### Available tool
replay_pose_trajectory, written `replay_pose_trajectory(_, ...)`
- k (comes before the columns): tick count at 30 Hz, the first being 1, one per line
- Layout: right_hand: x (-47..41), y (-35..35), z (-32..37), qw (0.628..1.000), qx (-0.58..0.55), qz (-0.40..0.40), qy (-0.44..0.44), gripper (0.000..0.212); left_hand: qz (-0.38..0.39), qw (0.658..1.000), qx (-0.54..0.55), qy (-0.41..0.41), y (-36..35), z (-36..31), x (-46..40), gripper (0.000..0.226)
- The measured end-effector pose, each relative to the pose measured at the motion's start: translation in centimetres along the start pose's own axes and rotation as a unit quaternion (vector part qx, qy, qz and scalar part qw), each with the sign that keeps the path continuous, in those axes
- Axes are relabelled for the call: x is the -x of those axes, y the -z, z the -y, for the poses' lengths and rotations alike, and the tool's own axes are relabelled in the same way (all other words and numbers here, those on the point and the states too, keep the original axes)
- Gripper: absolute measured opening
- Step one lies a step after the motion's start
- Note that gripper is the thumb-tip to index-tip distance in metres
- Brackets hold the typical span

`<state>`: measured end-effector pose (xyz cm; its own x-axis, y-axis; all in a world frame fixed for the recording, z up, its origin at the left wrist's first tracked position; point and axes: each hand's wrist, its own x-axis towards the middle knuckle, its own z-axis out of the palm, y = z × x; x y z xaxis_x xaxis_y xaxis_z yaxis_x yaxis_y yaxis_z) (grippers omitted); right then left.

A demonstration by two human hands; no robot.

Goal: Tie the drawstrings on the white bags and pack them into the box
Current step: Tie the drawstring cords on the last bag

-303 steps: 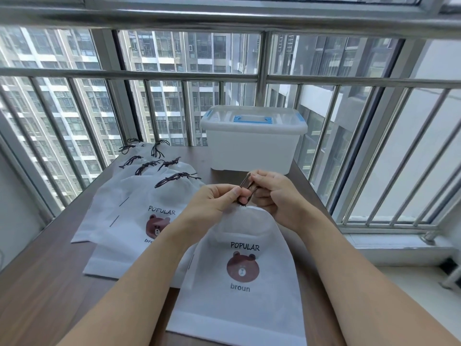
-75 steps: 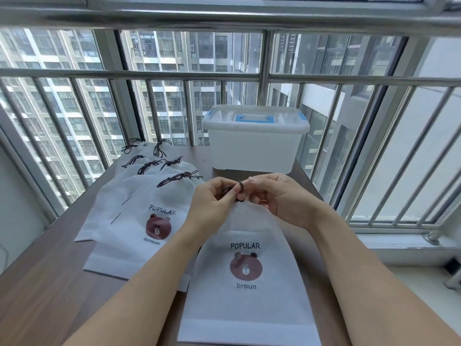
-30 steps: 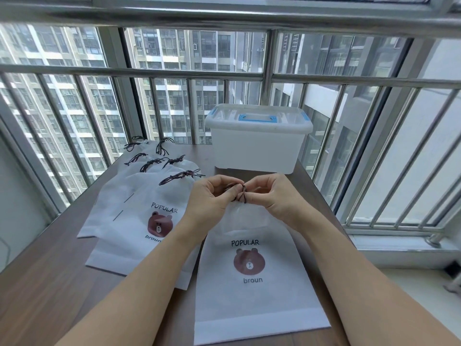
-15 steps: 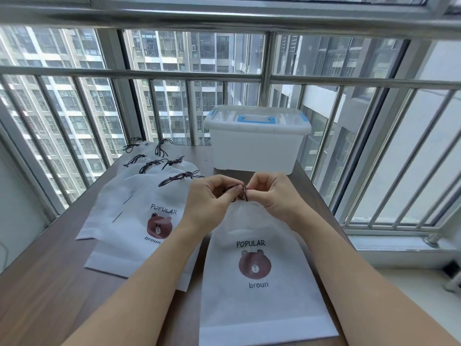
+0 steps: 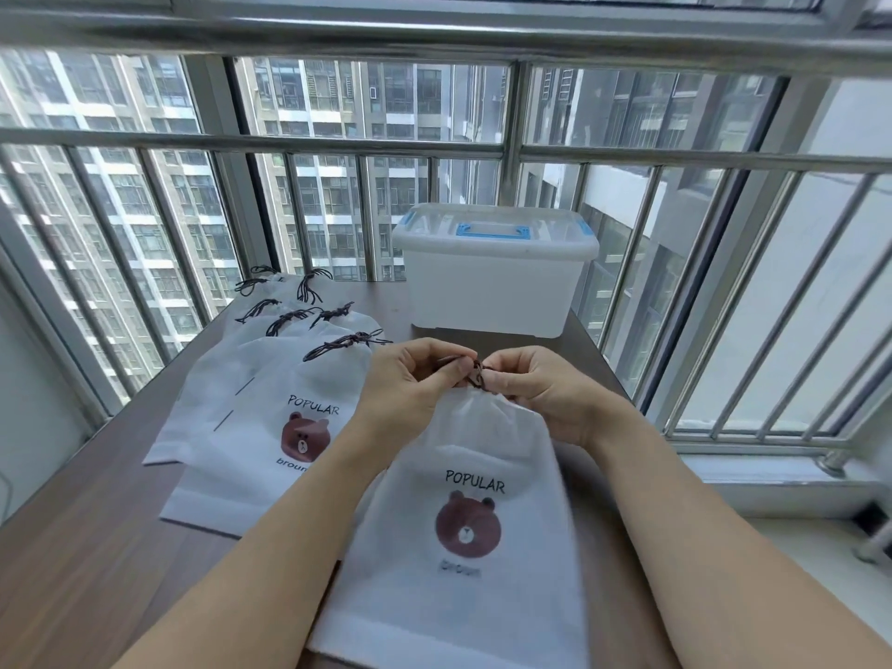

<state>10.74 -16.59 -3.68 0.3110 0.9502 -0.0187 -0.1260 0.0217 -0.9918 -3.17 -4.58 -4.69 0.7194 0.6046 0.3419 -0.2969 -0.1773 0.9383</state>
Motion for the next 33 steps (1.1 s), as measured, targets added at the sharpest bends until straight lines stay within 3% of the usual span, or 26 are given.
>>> replay_pose_trajectory(5, 0.5, 0.5, 0.1, 0.999, -0.02, 0.034, -0.032, 0.023, 0.031, 0.998, 0.039, 0.025, 0.1, 0.0, 0.1, 0.013)
replay_pose_trajectory(9, 0.7, 1.1, 0.1, 0.997, -0.048, 0.052, -0.026, 0.017, 0.035, 0.999, 0.017, 0.014, 0.3, 0.1, -0.1, 0.012)
replay_pose_trajectory(14, 0.0, 0.0, -0.3, 0.993, -0.12, 0.008, -0.007, 0.027, 0.005, 1.0, 0.002, -0.006, 0.3, -0.1, -0.1, 0.014)
replay_pose_trajectory(20, -0.1, -1.3, -0.1, 0.97, -0.237, 0.003, -0.045, 0.034, -0.02, 0.999, -0.012, -0.031, 0.1, 0.1, -0.2, 0.021)
replay_pose_trajectory(26, -0.8, -0.4, -0.7, 0.944, -0.326, 0.015, -0.045, 0.017, -0.01, 0.998, -0.025, -0.051, 0.1, 0.2, -0.1, 0.019)
replay_pose_trajectory(29, -1.0, 0.4, -0.7, 0.944, -0.324, 0.027, -0.057, 0.042, -0.006, 0.998, -0.029, -0.063, 0.1, 0.3, -0.1, 0.021)
replay_pose_trajectory(31, -1.2, 0.8, -0.6, 0.961, -0.261, 0.047, -0.073, 0.064, -0.005, 0.997, -0.025, -0.068, 0.1, 0.2, 0.0, 0.021)
replay_pose_trajectory(33, -1.4, 0.9, -0.7, 0.973, -0.204, 0.058, -0.09, 0.07, 0.01, 0.997, -0.025, -0.079, 0.2, 0.1, 0.1, 0.021)
